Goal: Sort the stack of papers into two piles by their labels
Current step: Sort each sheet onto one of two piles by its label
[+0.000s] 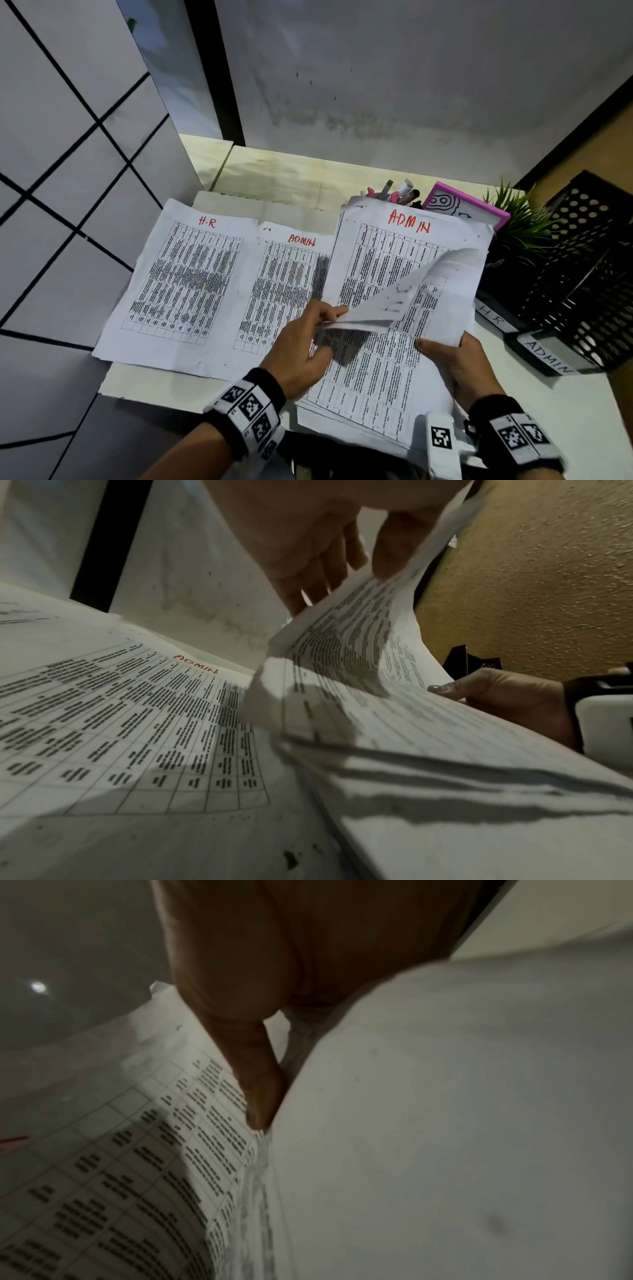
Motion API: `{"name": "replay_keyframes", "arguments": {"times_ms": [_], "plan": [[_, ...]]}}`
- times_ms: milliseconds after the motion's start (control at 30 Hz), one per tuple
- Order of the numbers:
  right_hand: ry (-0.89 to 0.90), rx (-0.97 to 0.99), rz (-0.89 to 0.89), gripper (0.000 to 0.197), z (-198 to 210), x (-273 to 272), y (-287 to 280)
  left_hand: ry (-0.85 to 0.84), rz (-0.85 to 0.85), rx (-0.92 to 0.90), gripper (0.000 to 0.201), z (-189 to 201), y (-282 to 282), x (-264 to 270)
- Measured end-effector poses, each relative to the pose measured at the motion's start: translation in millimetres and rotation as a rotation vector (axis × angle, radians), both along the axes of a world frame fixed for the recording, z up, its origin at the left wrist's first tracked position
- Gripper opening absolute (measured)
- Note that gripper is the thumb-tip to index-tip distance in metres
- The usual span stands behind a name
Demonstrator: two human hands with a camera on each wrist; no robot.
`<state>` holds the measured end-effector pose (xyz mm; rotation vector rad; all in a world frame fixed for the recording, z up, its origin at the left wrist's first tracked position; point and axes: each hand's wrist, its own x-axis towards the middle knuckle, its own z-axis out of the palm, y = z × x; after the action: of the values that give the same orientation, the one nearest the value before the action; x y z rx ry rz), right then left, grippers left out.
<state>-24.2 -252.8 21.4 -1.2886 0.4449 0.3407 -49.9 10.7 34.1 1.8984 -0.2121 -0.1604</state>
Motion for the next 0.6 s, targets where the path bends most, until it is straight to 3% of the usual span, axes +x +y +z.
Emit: {"name": "replay_keyframes", "arguments": {"times_ms": [67,167,233,367,500,600], "plan": [[-0.009,-0.031,0.014,0.07,-1,0,1,0.039,0.064,0.053,0.039,0,-1,1],[-0.025,-0.07,0.032,0.095,-6,-1,5,0.024,0.329,-0.012,0.035,-3,0,7],[-0.033,-0.058,0.034,0.091,-10,-2,7,0.033,0.453,-0.057,0.038,-3,7,12],[-0.029,-0.074,0.04,0.098,-13,-3,6,0.039,0.493,-0.095,0.043,17,43,18],[0.0,-0.117,-0.018,0.108,-18,-6,-9,0.043,0.662,-0.125,0.027,29,114,24],[0.021,-0.131,-0.049,0.1,-14,-10,-19,0.12,0.736,0.011,0.041,28,171,33]]}}
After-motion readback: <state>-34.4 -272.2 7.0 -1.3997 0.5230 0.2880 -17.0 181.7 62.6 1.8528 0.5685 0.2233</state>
